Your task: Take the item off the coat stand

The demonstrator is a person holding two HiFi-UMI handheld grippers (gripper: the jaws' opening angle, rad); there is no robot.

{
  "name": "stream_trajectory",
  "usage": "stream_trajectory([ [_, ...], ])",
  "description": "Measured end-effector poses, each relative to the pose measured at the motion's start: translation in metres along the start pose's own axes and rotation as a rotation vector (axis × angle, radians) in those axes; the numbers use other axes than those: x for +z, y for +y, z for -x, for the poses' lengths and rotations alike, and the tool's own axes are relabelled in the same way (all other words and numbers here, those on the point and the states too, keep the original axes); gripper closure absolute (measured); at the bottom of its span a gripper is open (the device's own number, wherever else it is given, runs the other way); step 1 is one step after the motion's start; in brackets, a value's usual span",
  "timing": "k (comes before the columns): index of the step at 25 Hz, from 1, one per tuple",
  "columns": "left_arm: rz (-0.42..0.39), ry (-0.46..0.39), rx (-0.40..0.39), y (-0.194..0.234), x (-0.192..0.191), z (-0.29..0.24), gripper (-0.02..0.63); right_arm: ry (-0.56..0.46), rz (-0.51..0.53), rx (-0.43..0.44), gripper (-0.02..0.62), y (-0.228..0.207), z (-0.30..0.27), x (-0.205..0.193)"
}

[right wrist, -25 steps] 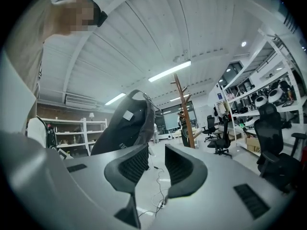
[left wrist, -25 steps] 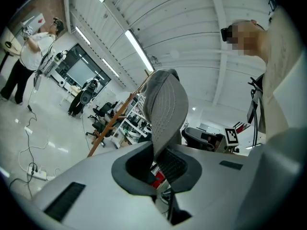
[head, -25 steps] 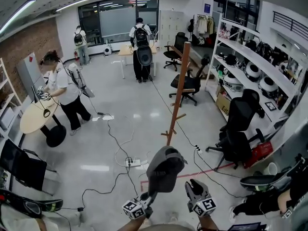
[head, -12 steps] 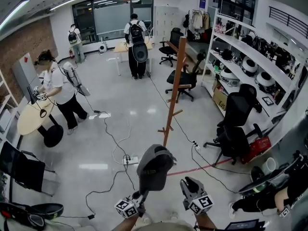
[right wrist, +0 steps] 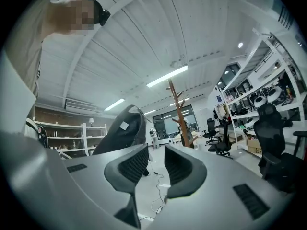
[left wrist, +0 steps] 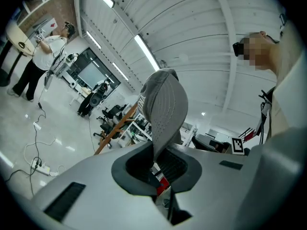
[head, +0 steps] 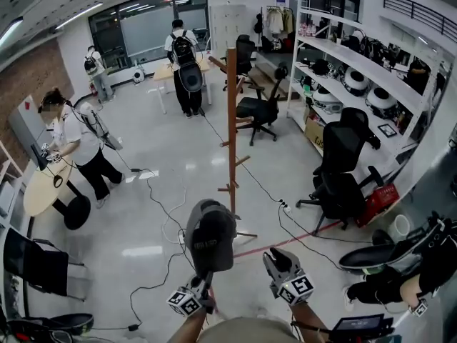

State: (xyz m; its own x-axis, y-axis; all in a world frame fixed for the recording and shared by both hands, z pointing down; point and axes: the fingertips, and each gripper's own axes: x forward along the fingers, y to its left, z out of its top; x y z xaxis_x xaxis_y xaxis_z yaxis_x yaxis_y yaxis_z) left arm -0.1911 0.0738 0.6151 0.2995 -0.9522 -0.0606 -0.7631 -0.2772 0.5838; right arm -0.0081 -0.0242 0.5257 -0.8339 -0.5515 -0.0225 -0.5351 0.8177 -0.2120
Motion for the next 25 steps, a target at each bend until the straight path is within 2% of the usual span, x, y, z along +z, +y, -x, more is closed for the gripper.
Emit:
stream_trajectory([
  [4, -0.005, 0.025, -0.017, -0.008, -0.003, 0.002, 0.572, 0.007, -0.008, -0.039, 0.499, -0.003, 0.016, -0.006],
  [9, -0.016, -0.045, -0.035, -0.008, -0.001, -0.017, 0.572, -0.046, 0.077, 0.019, 0.499, -0.020, -0.005, 0.009],
  [14, 0.002, 0.001, -0.080, -0.024, 0.007, -0.005, 0.572, 0.008, 0.078, -0.020, 0.499, 0.015, 0.008, 0.010],
  [18, 0.002, 0.006, -0.097, -0.034, 0.012, -0.008, 0.572, 0.024, 0.099, -0.002, 0.499, 0.025, 0.006, 0.023],
  [25, 0.020, 0.066, -0.131, -0.037, 0.017, 0.002, 0.572, 0.035, 0.092, -0.042, 0.499, 0.046, 0.003, 0.033],
])
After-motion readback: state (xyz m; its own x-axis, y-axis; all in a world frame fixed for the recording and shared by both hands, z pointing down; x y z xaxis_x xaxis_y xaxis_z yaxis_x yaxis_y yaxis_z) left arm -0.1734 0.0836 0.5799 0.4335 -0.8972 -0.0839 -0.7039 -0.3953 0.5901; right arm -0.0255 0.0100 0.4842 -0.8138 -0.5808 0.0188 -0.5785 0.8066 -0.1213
